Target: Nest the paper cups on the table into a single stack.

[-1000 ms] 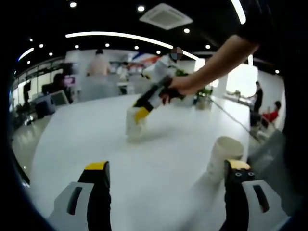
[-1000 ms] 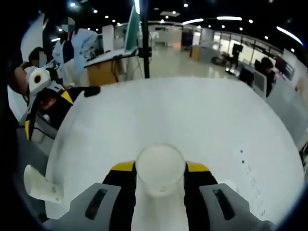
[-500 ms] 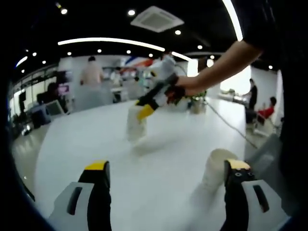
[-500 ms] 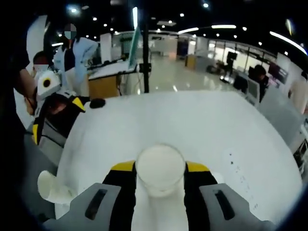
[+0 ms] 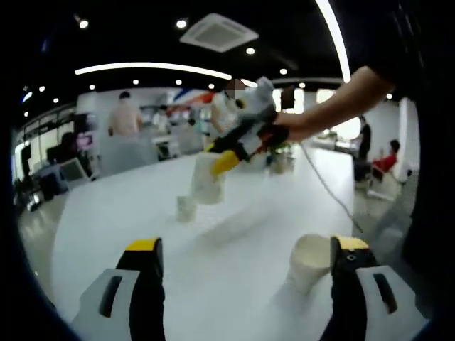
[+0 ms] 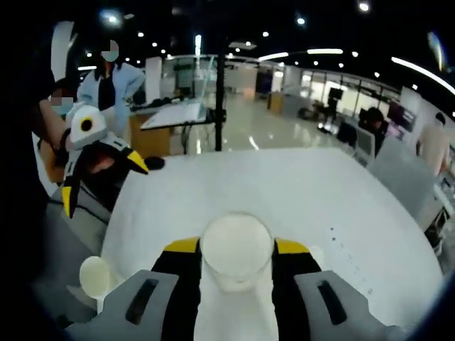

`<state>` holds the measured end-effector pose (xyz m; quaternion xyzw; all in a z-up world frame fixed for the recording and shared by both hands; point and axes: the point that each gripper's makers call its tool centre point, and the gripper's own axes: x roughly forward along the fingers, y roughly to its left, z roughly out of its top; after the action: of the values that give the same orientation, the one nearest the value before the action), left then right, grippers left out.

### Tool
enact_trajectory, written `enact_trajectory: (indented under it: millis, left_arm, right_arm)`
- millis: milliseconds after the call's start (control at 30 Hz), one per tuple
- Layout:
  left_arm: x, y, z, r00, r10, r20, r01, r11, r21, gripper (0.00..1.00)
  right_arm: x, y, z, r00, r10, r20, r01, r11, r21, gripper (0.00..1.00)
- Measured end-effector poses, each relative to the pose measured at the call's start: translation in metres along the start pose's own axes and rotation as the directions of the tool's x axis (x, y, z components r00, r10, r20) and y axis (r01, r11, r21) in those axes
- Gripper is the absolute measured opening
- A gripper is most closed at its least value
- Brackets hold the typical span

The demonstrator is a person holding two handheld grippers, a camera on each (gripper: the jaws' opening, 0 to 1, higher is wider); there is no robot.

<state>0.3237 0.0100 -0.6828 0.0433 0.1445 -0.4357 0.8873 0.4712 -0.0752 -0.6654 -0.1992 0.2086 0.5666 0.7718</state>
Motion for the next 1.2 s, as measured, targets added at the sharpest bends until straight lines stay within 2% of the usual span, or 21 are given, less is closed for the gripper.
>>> enact_trajectory:
  millis: [433, 733, 967, 1200]
  left_arm:
    - [0.004, -0.014, 0.017, 0.999, -0.053, 0.005, 0.053, 0.998, 0.027, 0.96]
    - [0.009, -0.025, 0.025, 0.996, -0.088, 0.009, 0.087, 0.995, 0.037, 0.96]
    - [0.011, -0.032, 0.032, 0.993, -0.114, 0.012, 0.114, 0.993, 0.039, 0.95]
    - [0.013, -0.037, 0.040, 0.992, -0.128, 0.023, 0.127, 0.991, 0.039, 0.94]
  right_arm:
    - [-0.045, 0.021, 0.016, 0.995, -0.062, 0.080, 0.061, 0.998, 0.018, 0.35]
    - [-0.079, 0.033, 0.032, 0.980, -0.112, 0.164, 0.103, 0.993, 0.060, 0.35]
    - [-0.093, 0.048, 0.041, 0.964, -0.136, 0.228, 0.112, 0.987, 0.112, 0.35]
    - [-0.097, 0.063, 0.039, 0.955, -0.146, 0.256, 0.108, 0.982, 0.158, 0.35]
